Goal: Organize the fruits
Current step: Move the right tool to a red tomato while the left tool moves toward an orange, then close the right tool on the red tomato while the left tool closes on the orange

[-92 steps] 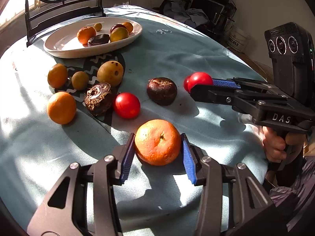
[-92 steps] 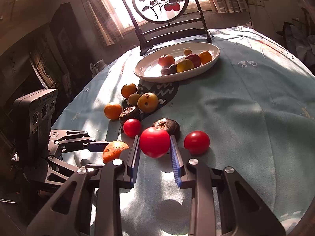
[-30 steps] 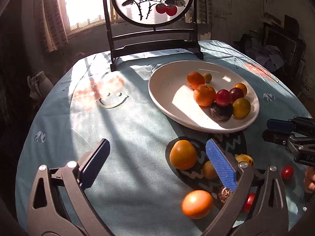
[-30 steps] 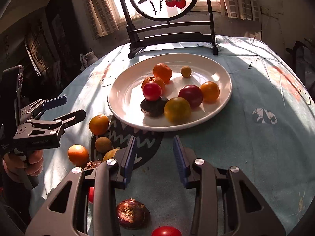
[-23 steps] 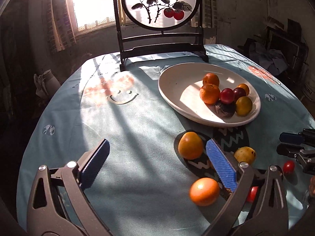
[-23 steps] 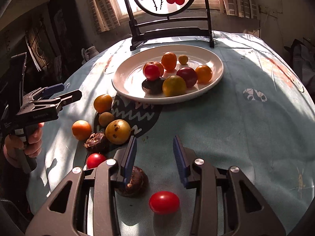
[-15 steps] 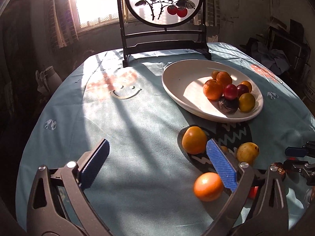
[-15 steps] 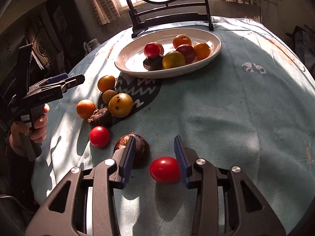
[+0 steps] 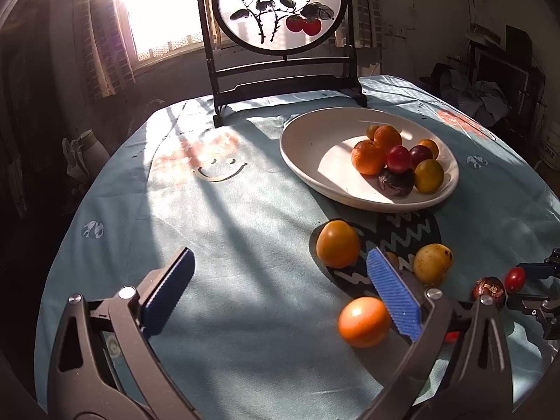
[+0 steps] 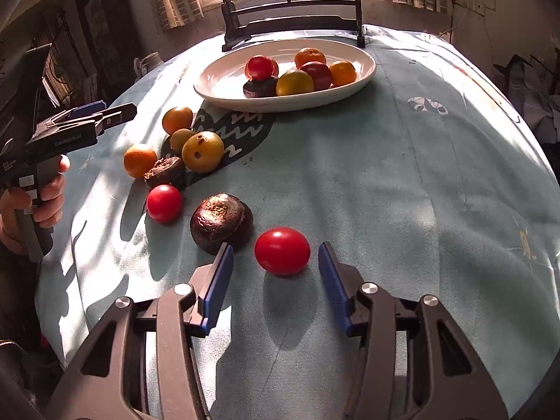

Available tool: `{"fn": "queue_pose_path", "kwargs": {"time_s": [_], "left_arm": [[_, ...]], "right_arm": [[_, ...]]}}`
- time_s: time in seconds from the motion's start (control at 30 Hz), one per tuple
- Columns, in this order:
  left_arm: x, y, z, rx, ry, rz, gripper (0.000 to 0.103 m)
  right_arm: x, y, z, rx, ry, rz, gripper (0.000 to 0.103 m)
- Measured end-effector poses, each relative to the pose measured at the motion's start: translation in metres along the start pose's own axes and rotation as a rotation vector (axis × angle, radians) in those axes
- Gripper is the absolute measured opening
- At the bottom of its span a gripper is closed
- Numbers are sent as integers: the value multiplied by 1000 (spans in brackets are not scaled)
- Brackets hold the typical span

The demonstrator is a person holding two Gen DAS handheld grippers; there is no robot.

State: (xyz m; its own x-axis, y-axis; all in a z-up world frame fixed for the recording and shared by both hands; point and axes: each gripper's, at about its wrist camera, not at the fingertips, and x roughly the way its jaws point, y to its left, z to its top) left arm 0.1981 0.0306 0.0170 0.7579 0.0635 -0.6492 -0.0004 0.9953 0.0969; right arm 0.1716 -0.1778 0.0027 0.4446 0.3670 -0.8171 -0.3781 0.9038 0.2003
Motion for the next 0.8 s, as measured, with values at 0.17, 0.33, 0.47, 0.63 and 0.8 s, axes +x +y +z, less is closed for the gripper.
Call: {"fn": "queue_pose_path", "kwargs": {"time_s": [0.17,0.33,0.47,0.63,0.8], "left_arm": [[1,2,-1,-12,9,-2,101],[1,5,-3,-10,13,1,101],[0,7,-5,-10,24,-31,101],[-4,7,-18,1,61,-217,99],[3,0,-32,23,115,-264,81]], "right_arm": [[4,2,3,-7,5,-24,44],[6,3,6,-10,7,-49,31],[-4,-16,7,96,-69,76,30],[-2,-39,7,226,-76,163,30],[0,-35,8,217,-67,171,30]]}}
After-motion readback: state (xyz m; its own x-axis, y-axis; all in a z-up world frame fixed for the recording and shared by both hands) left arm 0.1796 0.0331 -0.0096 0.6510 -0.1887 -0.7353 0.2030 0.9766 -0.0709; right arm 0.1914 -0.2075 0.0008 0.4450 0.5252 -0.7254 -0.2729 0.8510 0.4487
